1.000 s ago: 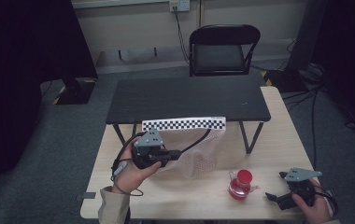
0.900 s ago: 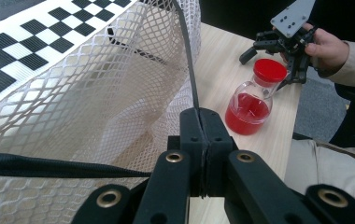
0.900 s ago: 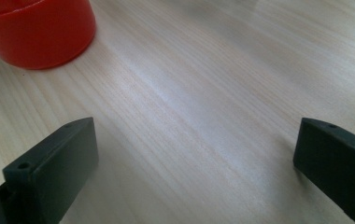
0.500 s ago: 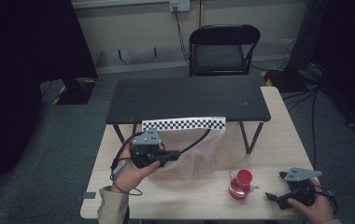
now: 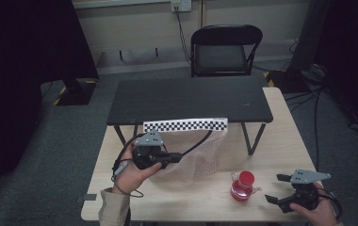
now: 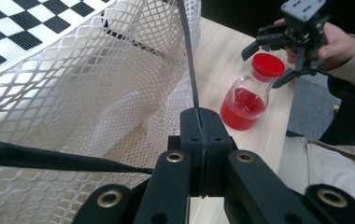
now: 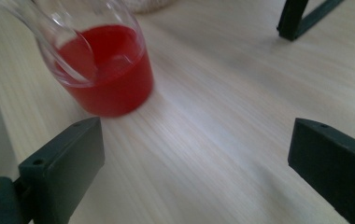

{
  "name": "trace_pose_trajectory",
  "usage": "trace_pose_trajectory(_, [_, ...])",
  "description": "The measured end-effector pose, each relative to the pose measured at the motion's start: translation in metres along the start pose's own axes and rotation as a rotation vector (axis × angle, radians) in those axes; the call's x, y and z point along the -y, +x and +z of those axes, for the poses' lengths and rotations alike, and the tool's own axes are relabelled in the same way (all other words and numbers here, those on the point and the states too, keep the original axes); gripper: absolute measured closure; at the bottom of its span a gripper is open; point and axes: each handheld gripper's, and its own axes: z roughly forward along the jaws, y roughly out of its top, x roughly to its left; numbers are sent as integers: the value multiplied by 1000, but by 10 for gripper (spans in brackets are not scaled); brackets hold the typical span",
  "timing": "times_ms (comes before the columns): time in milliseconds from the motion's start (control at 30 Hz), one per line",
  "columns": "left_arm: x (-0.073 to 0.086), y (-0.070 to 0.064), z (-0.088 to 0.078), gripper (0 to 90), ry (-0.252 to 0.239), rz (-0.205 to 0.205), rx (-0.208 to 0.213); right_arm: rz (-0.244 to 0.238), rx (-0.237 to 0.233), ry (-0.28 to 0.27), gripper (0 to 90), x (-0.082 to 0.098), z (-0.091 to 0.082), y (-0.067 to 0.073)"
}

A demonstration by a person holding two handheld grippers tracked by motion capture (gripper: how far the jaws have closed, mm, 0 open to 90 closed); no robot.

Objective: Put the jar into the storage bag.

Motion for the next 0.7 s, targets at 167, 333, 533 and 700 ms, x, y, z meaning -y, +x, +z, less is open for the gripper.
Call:
trace_pose_trajectory(167, [0, -1, 0, 895, 4, 8, -1, -4, -78, -50, 19, -10, -5, 9])
trace_pose_trajectory(333, [1, -1, 1, 895, 13, 9, -3, -27, -95, -41, 12, -16, -4, 19])
trace_pose_trajectory(533, [1, -1, 1, 895, 15, 8, -3, -53, -139, -55, 15, -27, -2, 35])
trace_pose_trajectory(700, [2, -1, 2, 894, 20, 15, -9, -79, -135, -72, 31, -38, 4, 44])
